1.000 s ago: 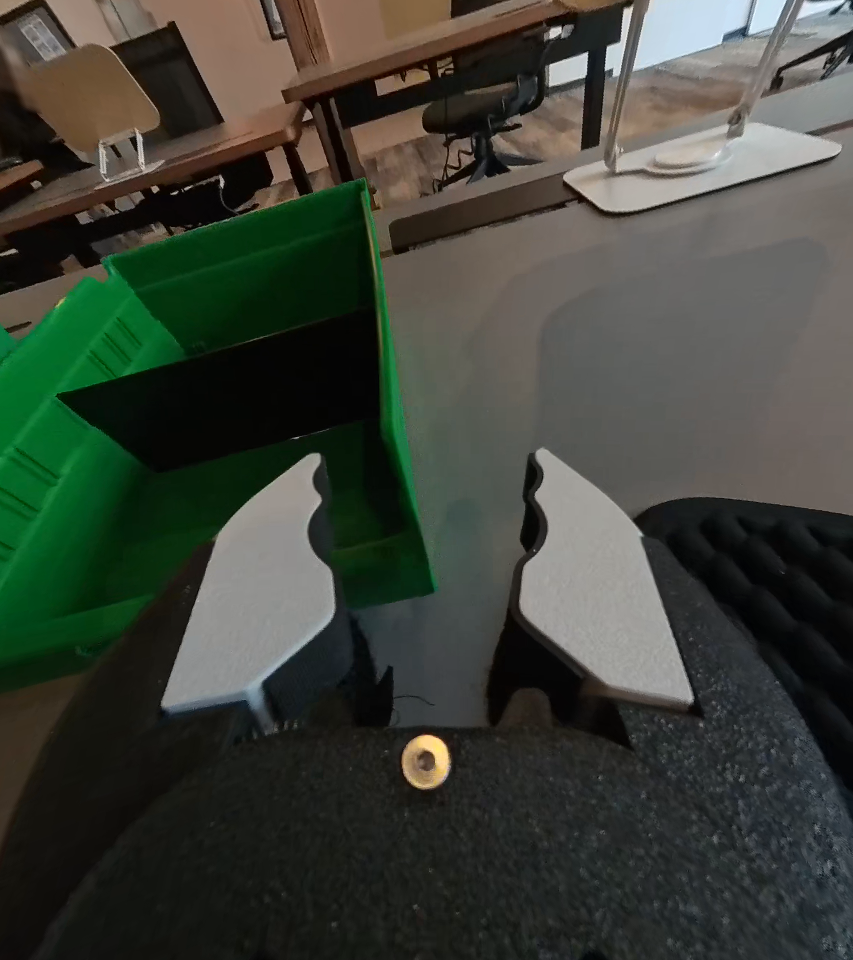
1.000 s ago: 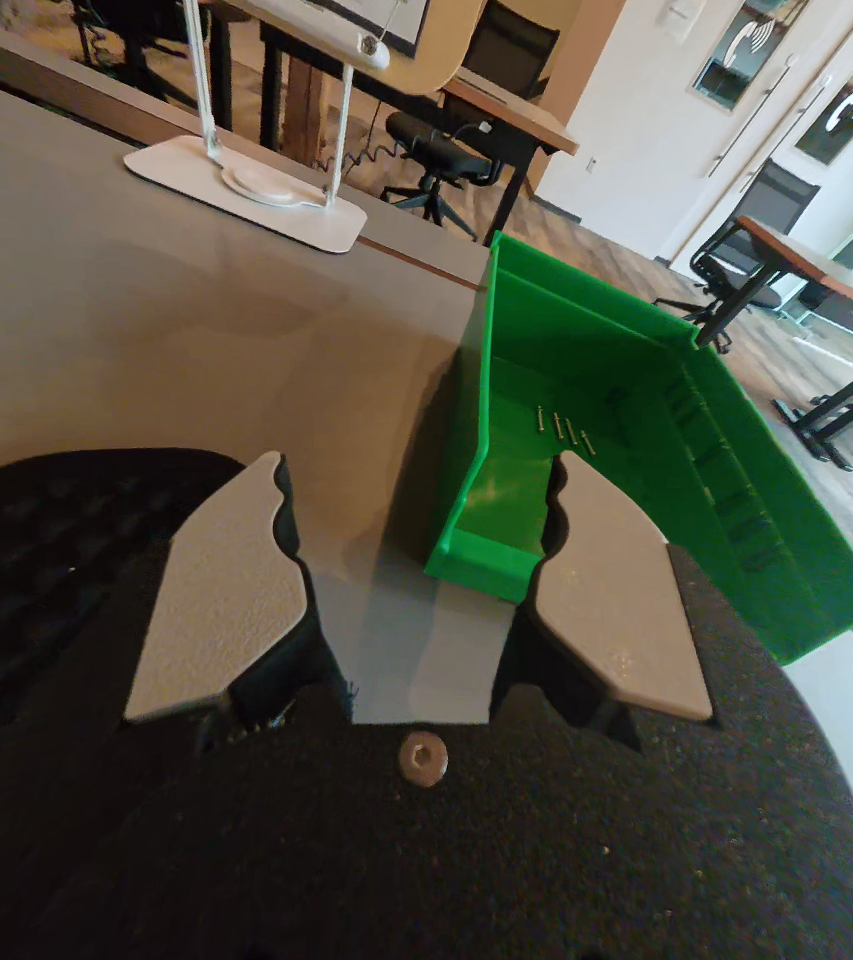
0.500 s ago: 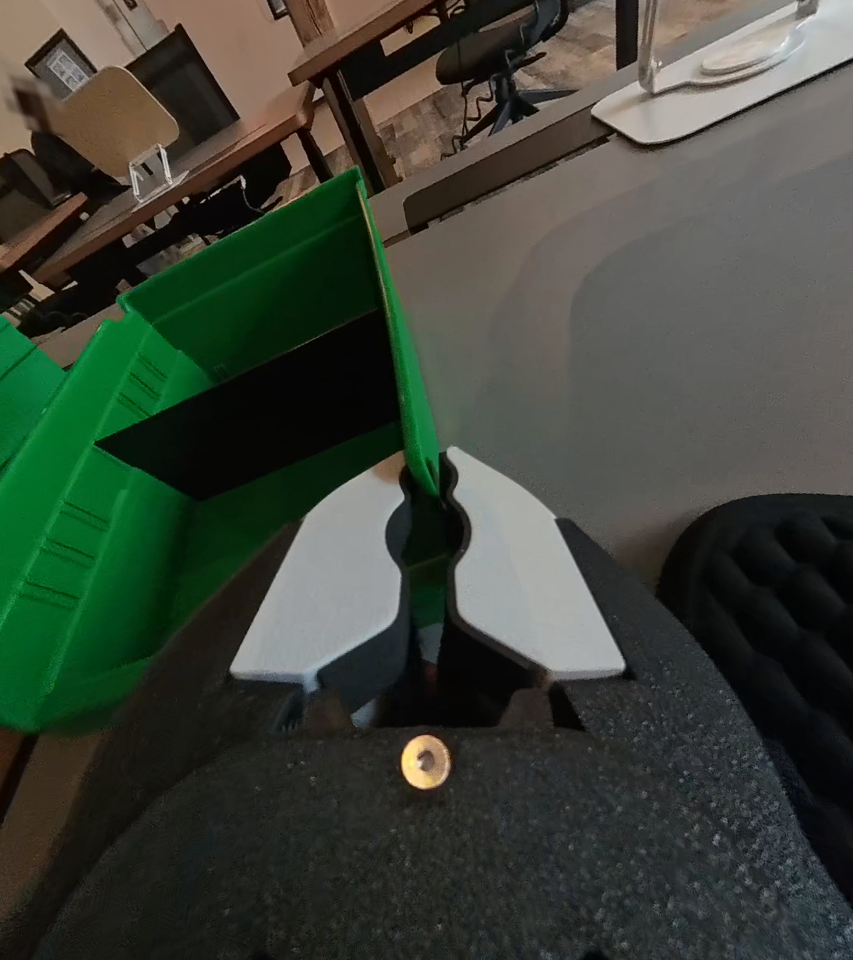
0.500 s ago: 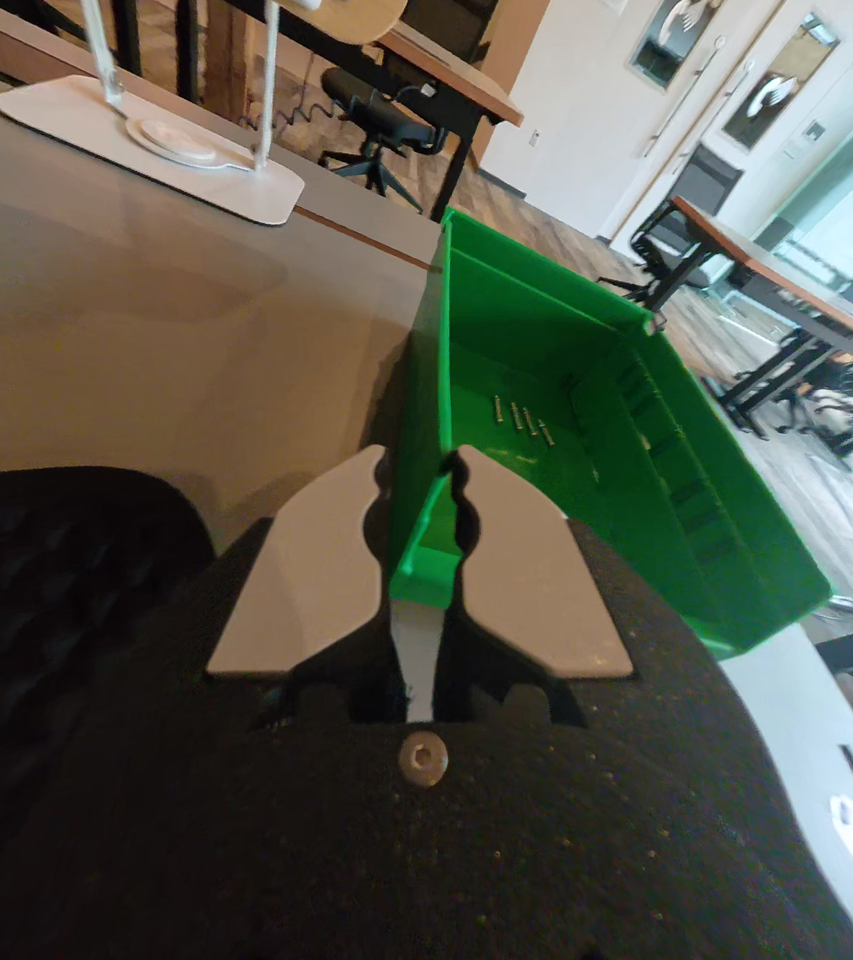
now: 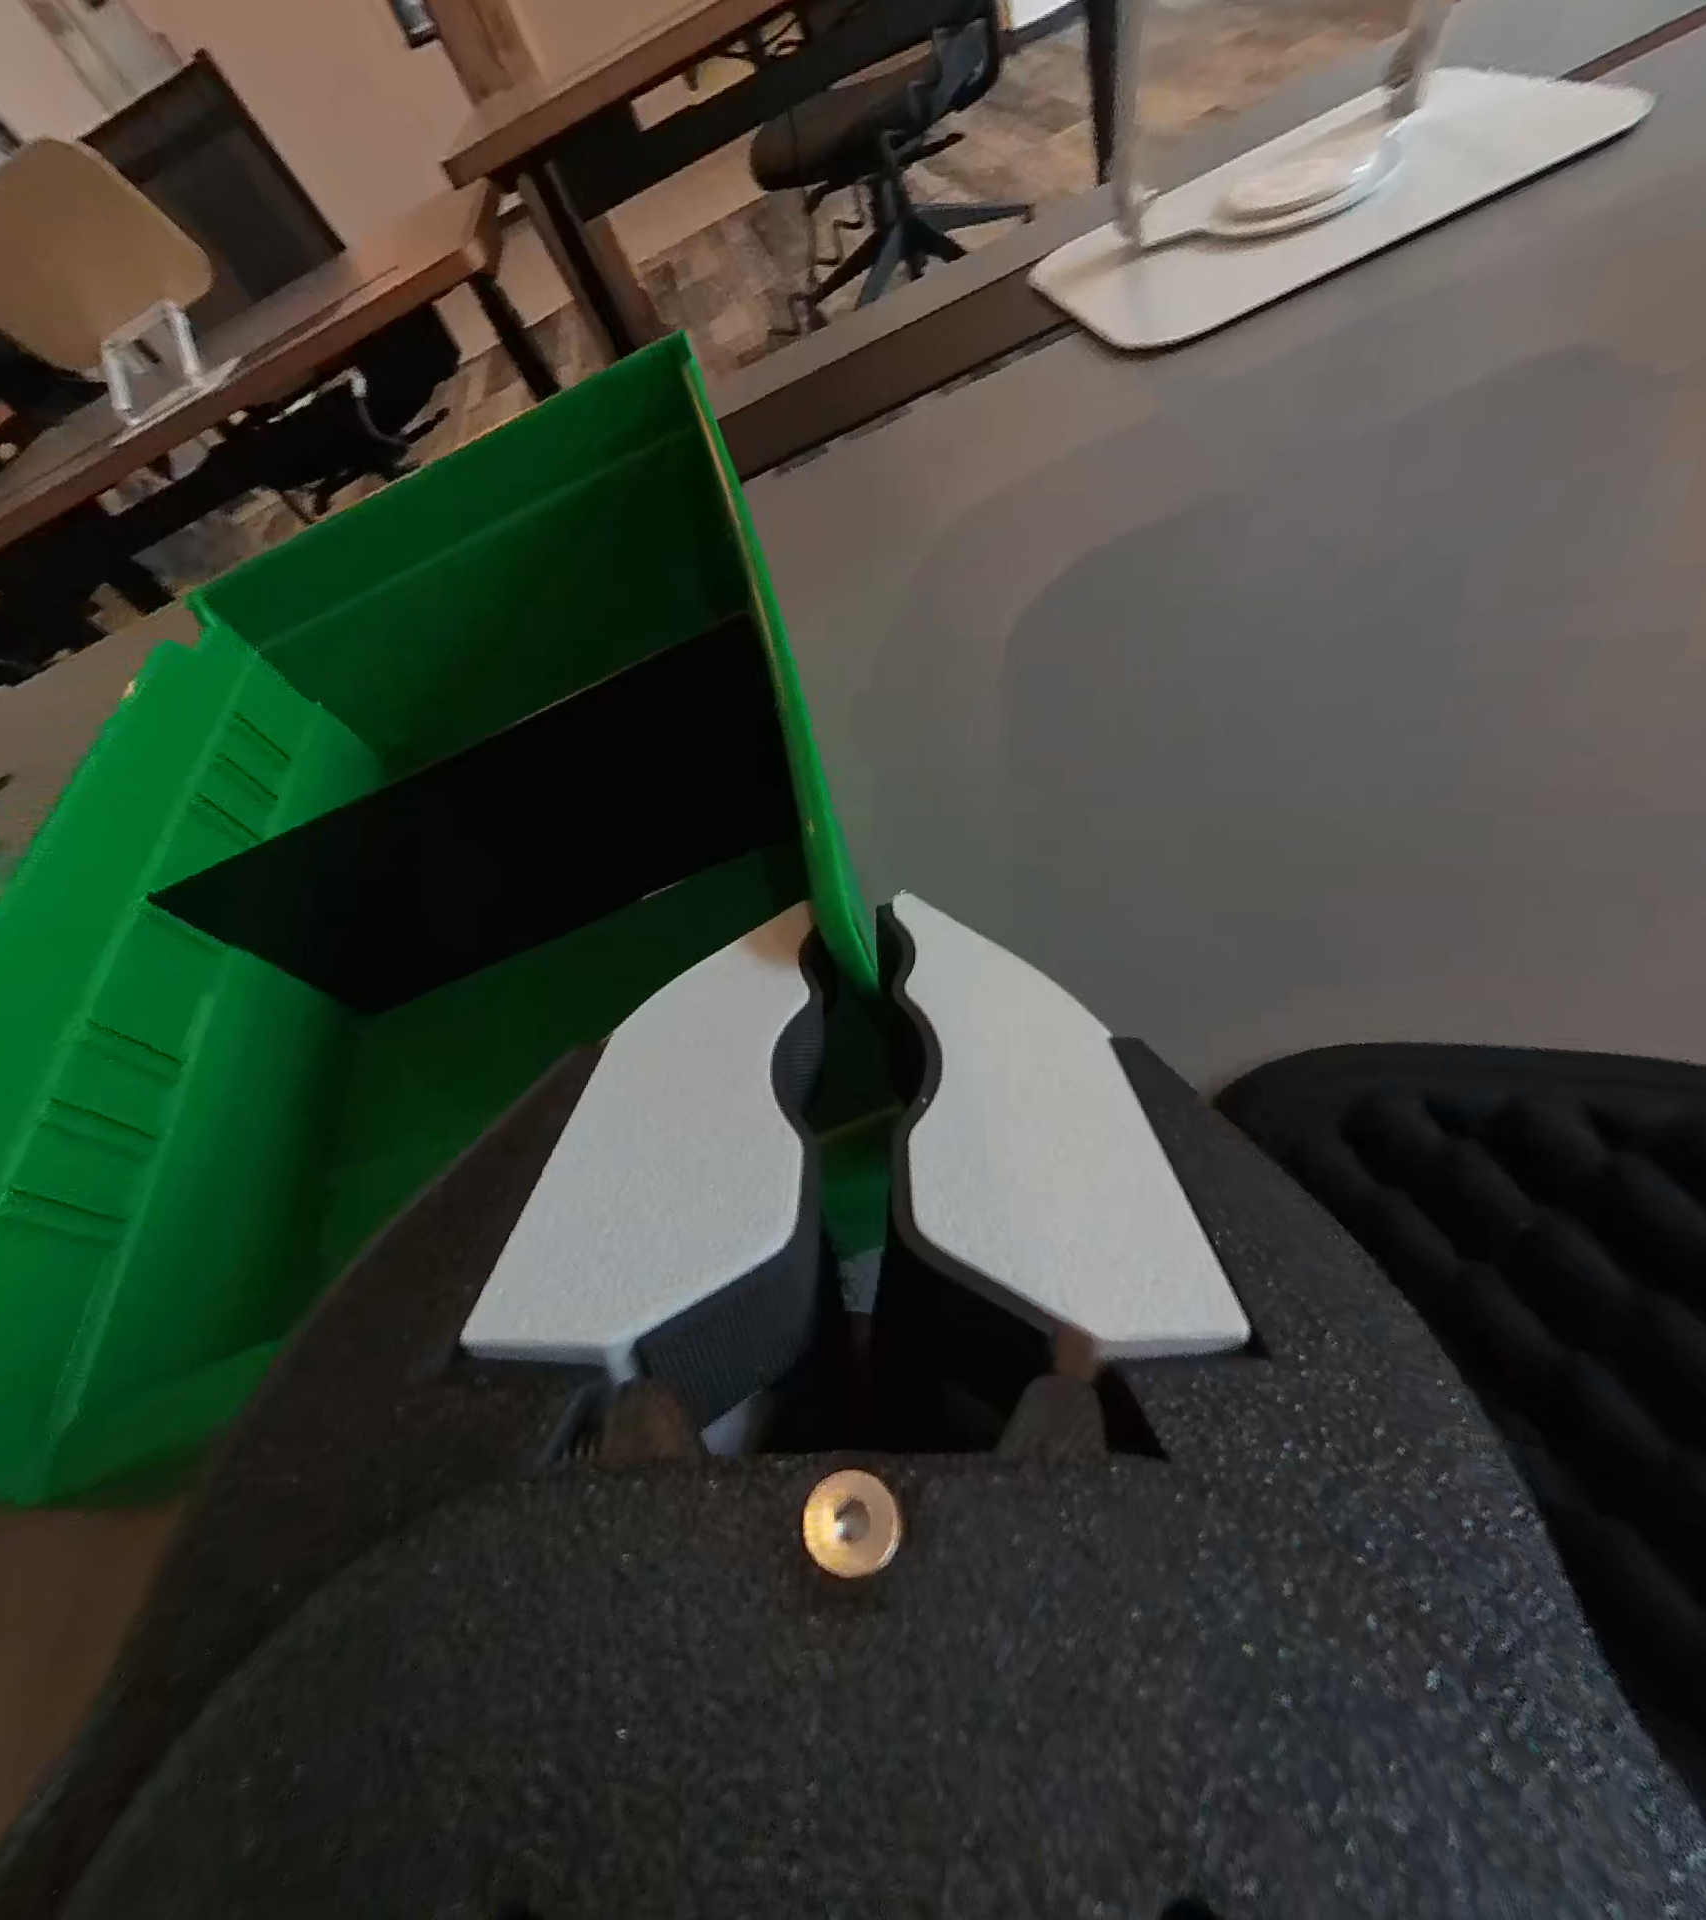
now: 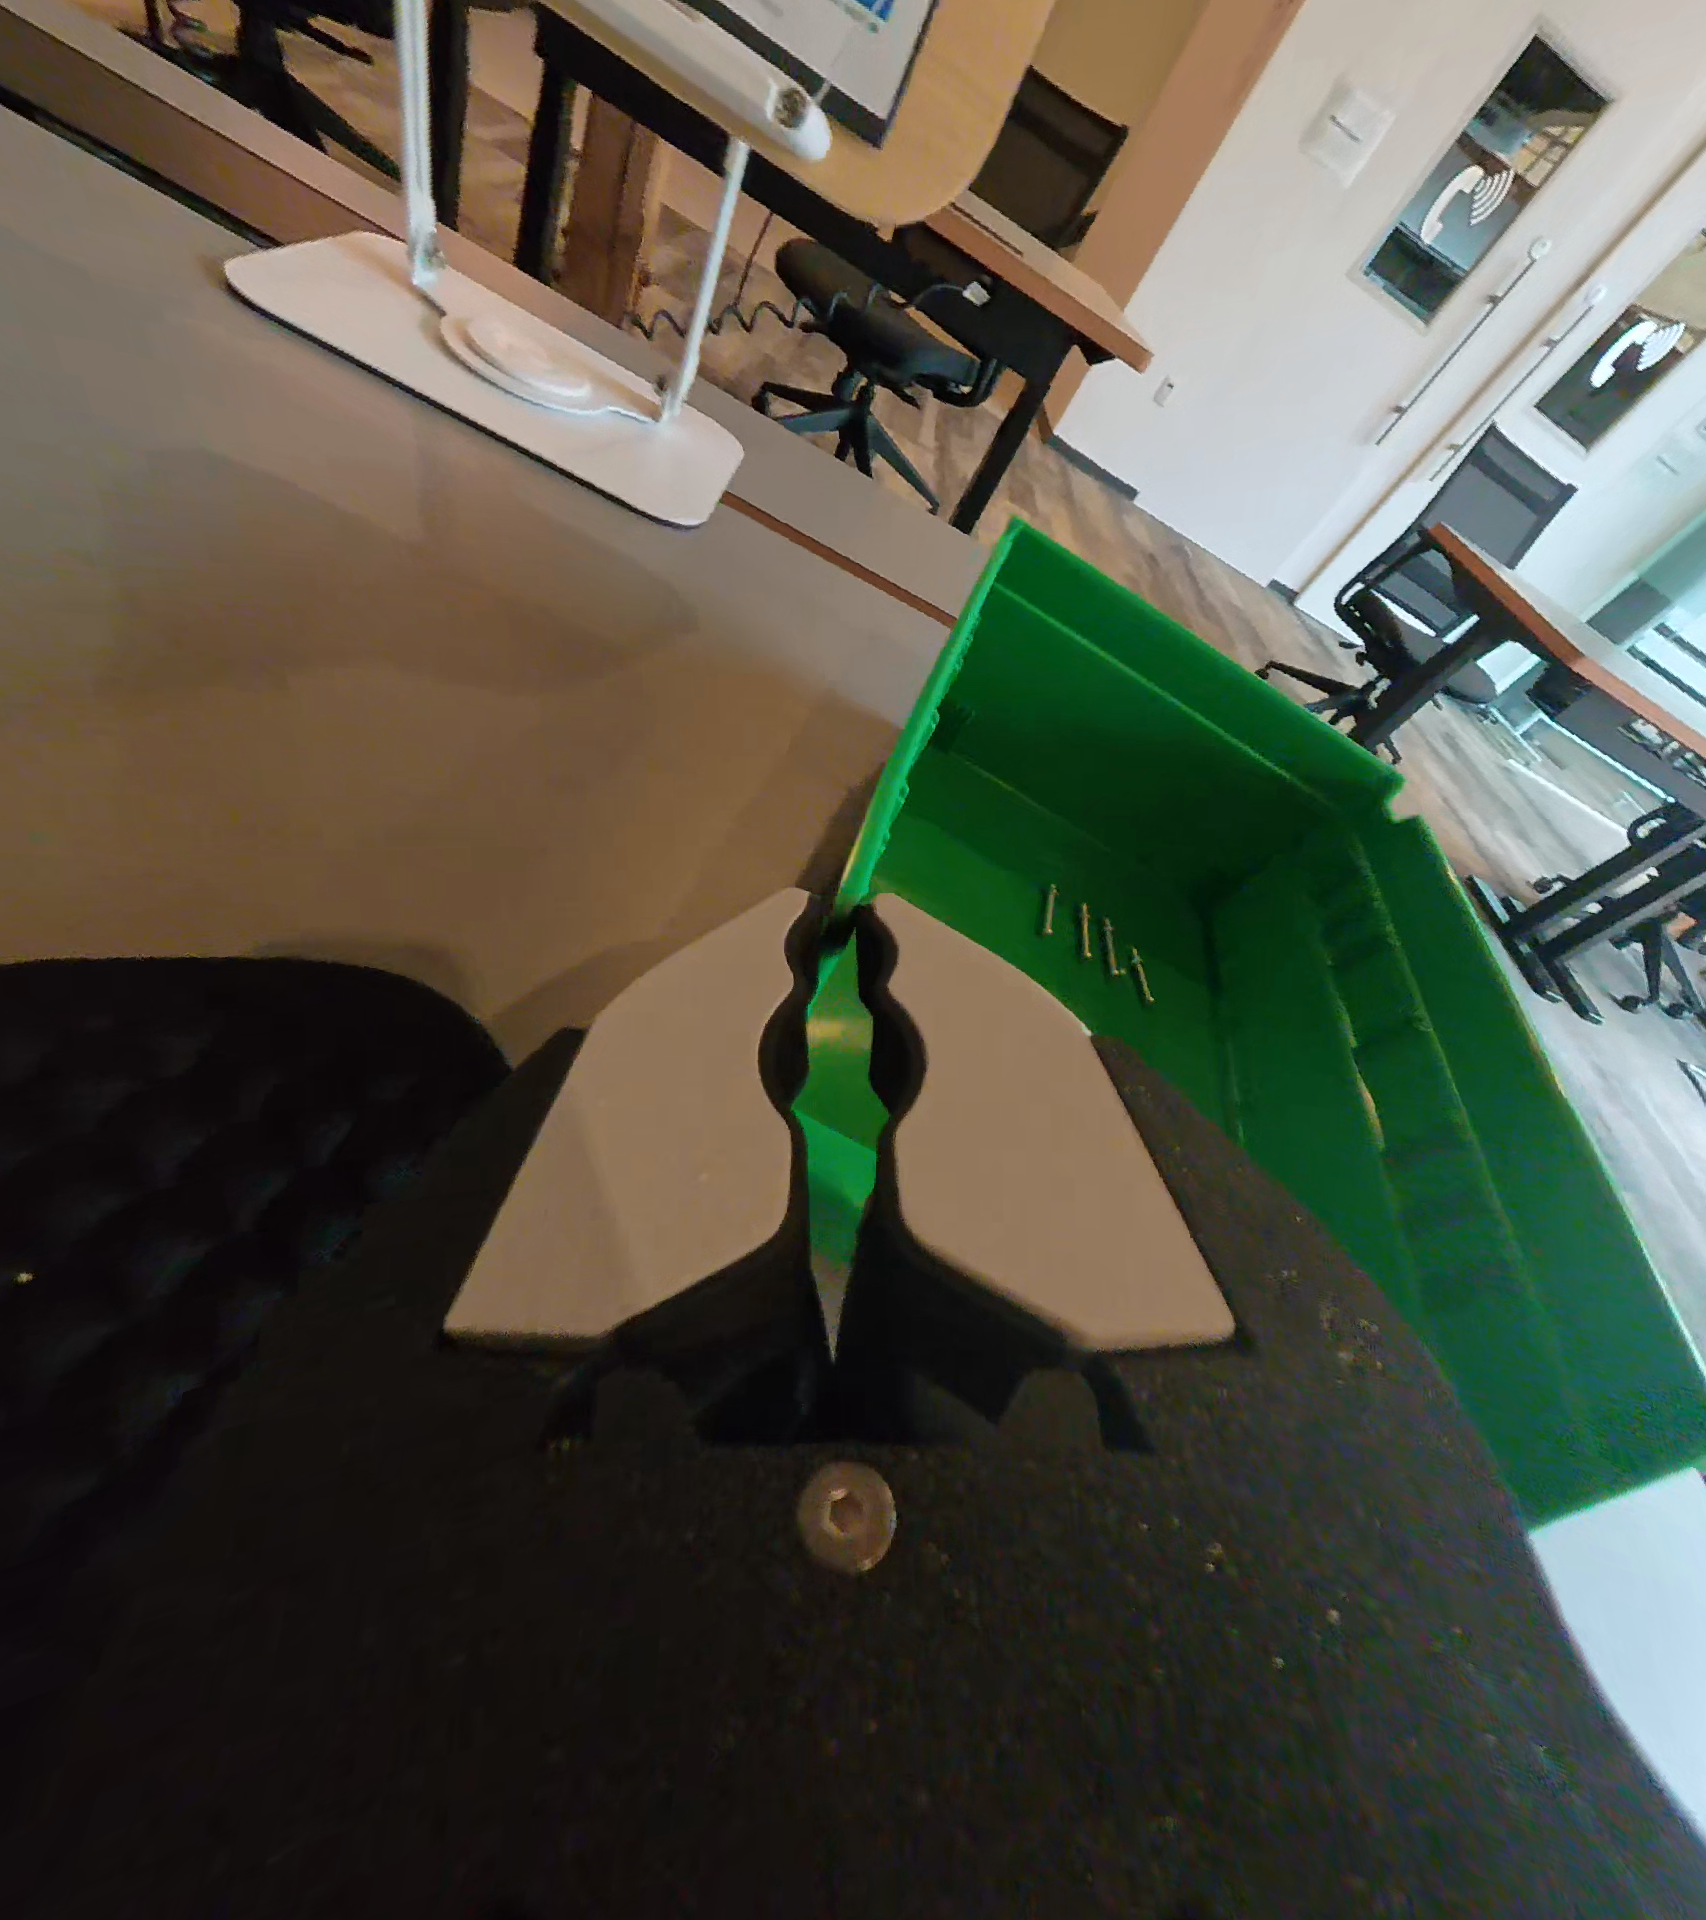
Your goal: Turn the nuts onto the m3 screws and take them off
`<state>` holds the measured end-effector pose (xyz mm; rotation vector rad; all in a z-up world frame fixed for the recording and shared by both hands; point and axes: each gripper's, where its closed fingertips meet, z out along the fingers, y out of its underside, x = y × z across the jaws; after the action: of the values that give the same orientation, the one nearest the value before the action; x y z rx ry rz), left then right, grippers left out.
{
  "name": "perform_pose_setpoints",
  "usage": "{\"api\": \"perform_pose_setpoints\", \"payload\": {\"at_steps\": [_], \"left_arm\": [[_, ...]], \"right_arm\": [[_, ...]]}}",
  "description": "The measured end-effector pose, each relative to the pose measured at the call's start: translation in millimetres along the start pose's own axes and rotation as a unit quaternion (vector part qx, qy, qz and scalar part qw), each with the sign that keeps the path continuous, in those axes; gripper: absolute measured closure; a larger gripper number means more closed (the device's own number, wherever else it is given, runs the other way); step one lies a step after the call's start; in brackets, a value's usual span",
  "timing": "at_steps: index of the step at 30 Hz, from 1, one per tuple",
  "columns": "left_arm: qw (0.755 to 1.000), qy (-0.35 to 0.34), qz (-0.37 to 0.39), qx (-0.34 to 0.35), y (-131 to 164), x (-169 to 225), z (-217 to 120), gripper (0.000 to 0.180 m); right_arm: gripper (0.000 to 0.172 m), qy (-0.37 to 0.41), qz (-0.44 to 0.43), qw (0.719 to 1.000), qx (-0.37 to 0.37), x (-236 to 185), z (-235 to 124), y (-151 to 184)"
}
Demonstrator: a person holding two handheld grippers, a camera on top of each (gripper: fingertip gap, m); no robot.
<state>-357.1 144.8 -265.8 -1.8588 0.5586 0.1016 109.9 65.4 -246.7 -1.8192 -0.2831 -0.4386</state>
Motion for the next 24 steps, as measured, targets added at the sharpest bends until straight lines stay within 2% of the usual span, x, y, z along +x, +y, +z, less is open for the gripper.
{"api": "perform_pose_setpoints", "payload": {"at_steps": [13,24], "left_arm": [[0.998,0.045,0.038,-0.007,-34,76,16,0.172],[0.997,0.073,0.031,-0.004,-62,138,32,0.171]], "right_arm": [[0.165,-0.063,-0.023,0.996,0.058,-43,10,-25],[0.164,-0.122,-0.028,0.987,0.096,-74,20,-44]]}}
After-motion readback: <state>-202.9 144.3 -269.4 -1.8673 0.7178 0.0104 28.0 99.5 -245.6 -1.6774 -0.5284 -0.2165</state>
